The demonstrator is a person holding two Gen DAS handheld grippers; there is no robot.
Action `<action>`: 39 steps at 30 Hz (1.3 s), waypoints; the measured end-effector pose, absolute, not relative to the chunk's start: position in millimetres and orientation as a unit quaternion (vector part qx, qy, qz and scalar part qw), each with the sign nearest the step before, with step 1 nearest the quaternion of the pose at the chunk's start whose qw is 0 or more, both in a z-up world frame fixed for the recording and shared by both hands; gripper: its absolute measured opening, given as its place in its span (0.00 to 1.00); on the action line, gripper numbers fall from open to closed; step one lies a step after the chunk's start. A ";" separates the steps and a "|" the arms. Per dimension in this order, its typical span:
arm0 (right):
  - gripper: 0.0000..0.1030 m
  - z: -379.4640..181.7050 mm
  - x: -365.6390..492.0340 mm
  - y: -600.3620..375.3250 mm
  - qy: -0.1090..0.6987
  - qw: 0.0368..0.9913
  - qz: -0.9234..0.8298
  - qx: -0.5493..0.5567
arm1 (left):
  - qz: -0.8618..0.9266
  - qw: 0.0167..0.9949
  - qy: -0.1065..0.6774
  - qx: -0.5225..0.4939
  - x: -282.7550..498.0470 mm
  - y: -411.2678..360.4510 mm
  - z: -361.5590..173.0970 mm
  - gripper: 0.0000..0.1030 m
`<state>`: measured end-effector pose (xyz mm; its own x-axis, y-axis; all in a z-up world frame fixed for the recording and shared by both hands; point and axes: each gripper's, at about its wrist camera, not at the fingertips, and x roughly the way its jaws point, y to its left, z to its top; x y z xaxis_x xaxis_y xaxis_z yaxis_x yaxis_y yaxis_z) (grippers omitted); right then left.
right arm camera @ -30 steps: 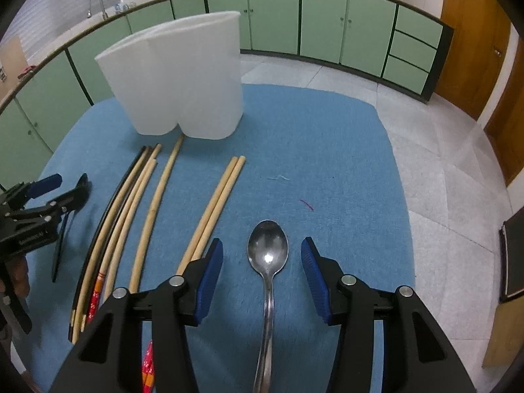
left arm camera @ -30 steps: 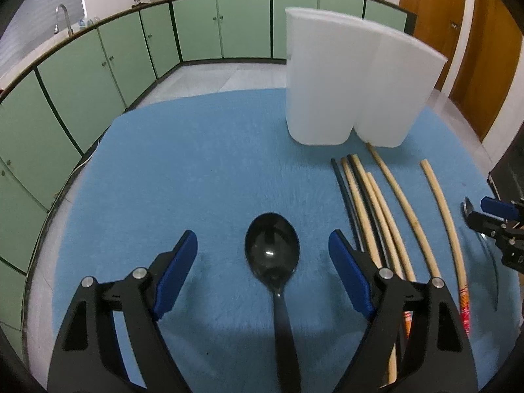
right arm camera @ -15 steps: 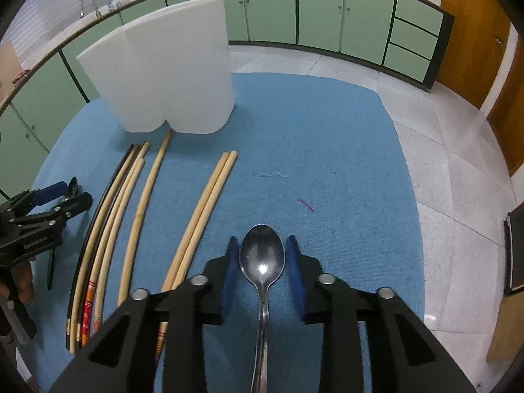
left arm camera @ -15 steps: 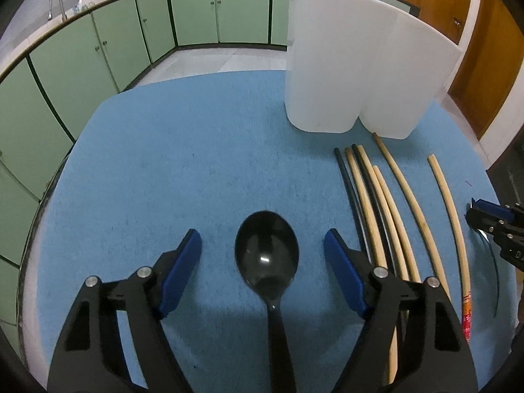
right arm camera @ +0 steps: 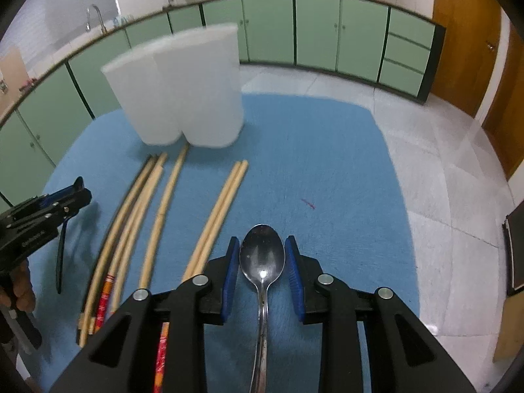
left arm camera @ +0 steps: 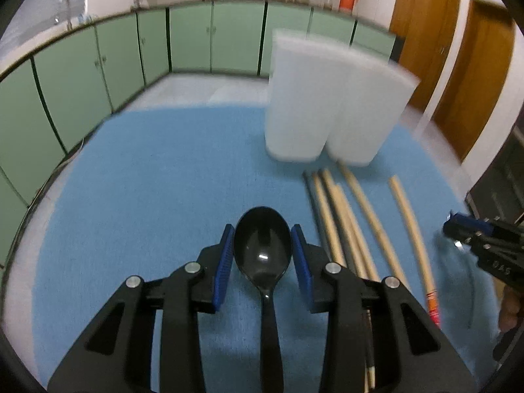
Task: Organize utensils
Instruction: 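Lift both spoons and lower them into the white utensil holder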
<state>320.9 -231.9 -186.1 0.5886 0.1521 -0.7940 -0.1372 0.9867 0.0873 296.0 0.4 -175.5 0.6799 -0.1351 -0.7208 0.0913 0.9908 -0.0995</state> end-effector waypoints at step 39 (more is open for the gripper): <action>0.27 6.5 388.6 -218.2 0.189 0.972 0.125 0.056 | -0.144 0.977 0.086 -0.129 369.4 -35.8 -6.2 0.32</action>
<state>388.6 -218.2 6.5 0.8974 0.2650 -0.3527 -0.2227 0.9623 0.1563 369.4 -35.8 -6.2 0.9435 -0.3042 -0.1312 0.2597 0.9250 -0.2775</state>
